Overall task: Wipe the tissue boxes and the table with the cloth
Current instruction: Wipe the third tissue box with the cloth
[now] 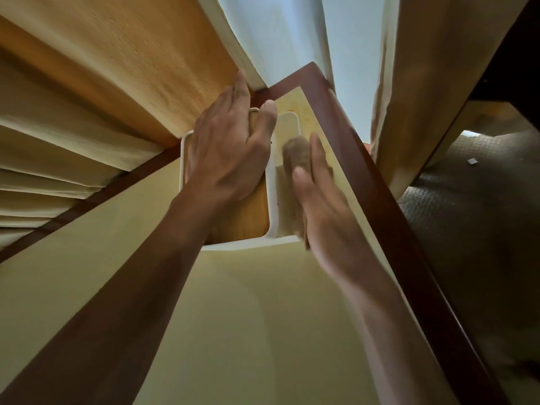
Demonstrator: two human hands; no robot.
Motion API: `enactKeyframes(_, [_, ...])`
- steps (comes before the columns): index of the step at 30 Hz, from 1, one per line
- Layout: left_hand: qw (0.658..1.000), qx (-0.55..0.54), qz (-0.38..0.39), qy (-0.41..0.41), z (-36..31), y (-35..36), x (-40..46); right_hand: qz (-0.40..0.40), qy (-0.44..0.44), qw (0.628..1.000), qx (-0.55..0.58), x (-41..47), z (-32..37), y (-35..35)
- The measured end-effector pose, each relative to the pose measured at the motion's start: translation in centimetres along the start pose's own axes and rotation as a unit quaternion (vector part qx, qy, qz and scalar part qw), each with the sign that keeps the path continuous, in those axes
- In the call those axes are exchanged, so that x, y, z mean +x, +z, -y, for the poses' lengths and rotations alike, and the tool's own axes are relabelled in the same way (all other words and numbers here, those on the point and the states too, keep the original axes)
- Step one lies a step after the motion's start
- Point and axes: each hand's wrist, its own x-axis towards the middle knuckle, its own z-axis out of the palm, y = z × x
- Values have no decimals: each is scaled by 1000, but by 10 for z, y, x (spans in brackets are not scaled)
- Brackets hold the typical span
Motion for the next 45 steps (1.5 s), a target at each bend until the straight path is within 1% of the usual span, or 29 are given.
enactKeyframes(3, [1000, 3, 1, 2, -1, 1, 0, -7, 3, 998, 58, -40, -12, 7])
enactKeyframes(6, [1000, 10, 2, 6, 0, 1, -1, -16, 1, 995, 95, -52, -16, 12])
enactKeyframes(12, [1000, 0, 8, 7, -2, 0, 1, 2, 30, 998, 59, 0, -2, -2])
enactKeyframes(15, [1000, 0, 8, 8, 0, -1, 1, 0, 46, 999, -11, 36, 14, -8])
enactKeyframes(17, [1000, -1, 7, 6, 1, 0, 1, -6, 45, 998, -51, 58, 25, -10])
enactKeyframes(22, [1000, -5, 8, 3, 0, 0, 0, 0, 8, 998, -68, 78, 40, -12])
enactKeyframes(25, [1000, -7, 1, 2, 0, -1, -1, 1, 19, 1000, -23, 67, 31, -11])
enactKeyframes(27, [1000, -6, 2, -1, -1, -2, -1, 0, 21, 1000, -12, 52, 19, -11])
enactKeyframes(31, [1000, 0, 2, -6, 0, -1, -1, 22, 35, 998, 55, -4, 1, -4])
enactKeyframes(34, [1000, 2, 4, -10, 0, -1, -1, 7, 31, 999, 38, -46, -5, 6])
enactKeyframes(37, [1000, 2, 12, -13, -2, -1, 0, -10, 29, 999, 24, -62, -5, 12])
enactKeyframes(39, [1000, 3, 16, -14, -2, -2, 0, -17, 27, 999, 12, -55, -3, 12])
enactKeyframes(42, [1000, 2, 23, -14, -2, -3, 1, -7, 36, 999, 11, -19, 2, 5])
enactKeyframes(45, [999, 4, 31, -10, -3, -3, 0, 14, 20, 999, -47, 29, 12, -9])
